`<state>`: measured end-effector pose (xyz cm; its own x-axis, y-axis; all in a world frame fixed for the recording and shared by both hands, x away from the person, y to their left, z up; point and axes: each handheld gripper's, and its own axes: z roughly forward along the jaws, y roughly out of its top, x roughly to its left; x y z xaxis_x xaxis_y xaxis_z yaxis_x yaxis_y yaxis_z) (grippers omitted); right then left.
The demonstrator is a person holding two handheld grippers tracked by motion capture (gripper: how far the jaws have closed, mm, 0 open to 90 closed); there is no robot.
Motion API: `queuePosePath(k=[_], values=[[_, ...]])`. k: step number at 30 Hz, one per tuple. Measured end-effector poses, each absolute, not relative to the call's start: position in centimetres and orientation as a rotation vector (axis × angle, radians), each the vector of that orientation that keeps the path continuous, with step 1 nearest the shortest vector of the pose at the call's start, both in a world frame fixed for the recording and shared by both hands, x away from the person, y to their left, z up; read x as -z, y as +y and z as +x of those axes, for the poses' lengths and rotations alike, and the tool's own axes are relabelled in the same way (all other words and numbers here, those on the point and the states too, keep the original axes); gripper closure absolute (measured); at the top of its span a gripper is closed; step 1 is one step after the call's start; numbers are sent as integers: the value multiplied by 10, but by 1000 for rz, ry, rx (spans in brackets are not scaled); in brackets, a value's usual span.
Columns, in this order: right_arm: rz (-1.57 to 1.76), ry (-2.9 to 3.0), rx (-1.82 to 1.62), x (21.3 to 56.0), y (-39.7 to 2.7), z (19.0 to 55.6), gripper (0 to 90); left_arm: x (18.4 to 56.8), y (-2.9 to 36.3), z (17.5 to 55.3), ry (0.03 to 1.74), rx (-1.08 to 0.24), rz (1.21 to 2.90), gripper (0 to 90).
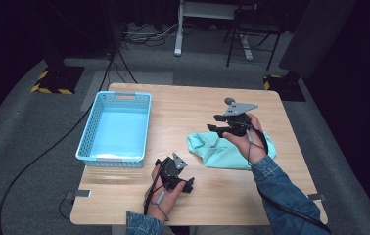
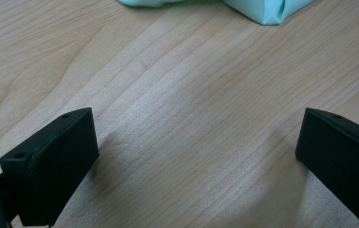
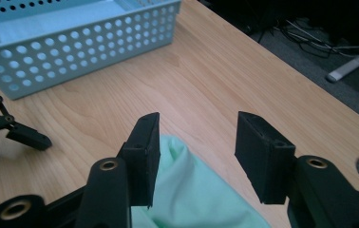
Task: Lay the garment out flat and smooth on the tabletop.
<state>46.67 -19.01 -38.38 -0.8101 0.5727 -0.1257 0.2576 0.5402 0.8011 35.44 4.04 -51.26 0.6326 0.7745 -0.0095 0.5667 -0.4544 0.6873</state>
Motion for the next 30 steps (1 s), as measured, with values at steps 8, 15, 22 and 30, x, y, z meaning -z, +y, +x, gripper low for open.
queuePosePath(k=[8,15,22,30], values=[[788,2423,-1059,395,-233,467,496,513,40,354,1043,-403,2187,1],[875,2454,-995,422,-258,467,497,513,40,354,1043,-403,2187,1],[931,2509,-938,451,-265,470,498,513,40,354,1042,-403,2188,1],[977,2557,-895,473,-266,473,493,513,40,354,1042,-403,2187,1]])
